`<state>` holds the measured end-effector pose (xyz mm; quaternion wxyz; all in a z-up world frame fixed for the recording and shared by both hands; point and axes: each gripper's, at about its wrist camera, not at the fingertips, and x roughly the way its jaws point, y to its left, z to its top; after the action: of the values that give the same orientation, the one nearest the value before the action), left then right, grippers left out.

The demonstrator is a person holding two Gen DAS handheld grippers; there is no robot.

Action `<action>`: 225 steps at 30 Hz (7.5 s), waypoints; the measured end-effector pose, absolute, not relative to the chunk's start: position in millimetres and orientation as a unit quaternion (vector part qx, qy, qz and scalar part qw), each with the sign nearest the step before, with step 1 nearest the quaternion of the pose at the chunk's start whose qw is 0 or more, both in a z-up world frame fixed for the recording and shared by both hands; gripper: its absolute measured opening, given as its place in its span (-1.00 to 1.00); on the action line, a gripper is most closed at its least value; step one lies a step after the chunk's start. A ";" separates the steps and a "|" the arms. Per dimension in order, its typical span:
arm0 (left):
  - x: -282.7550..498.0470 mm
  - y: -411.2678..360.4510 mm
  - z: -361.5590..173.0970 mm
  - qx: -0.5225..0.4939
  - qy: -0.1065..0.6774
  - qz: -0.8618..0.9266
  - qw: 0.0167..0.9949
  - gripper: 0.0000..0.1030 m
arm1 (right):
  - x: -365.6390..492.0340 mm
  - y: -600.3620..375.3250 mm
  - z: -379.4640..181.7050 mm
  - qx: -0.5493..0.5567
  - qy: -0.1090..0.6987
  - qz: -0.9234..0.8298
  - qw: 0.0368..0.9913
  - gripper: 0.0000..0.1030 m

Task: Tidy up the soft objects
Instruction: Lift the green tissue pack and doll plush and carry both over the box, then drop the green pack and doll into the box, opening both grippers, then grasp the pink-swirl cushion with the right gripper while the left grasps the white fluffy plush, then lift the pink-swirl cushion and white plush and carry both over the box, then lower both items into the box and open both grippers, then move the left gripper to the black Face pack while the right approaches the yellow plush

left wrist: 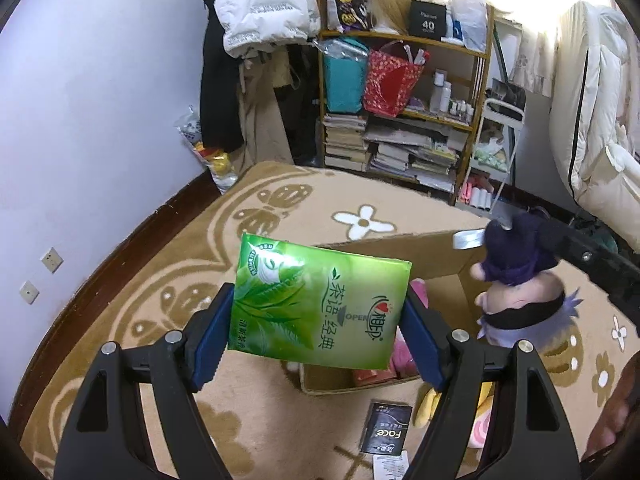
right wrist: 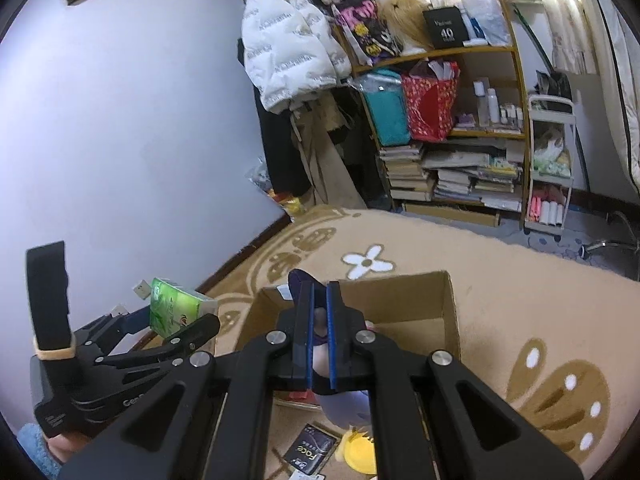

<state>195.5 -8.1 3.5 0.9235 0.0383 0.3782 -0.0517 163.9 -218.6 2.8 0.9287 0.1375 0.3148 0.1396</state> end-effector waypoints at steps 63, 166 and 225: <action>107.3 -30.1 -96.7 0.053 0.559 -0.091 0.823 0.95 | 84.9 -259.2 -92.5 0.193 0.468 0.080 0.859 1.00; 162.6 -19.4 -16.1 0.098 0.447 -0.048 0.888 -0.02 | 95.1 -246.3 -57.5 0.187 0.404 0.123 0.887 -0.08; 173.6 0.9 -31.2 0.035 0.473 -0.067 0.878 0.95 | 120.4 -264.6 -60.2 0.197 0.426 0.087 0.879 1.00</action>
<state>173.6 0.9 -31.2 0.8781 0.0352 0.4725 -0.0669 120.4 -264.6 -60.2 0.8788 0.1969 0.4257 0.0874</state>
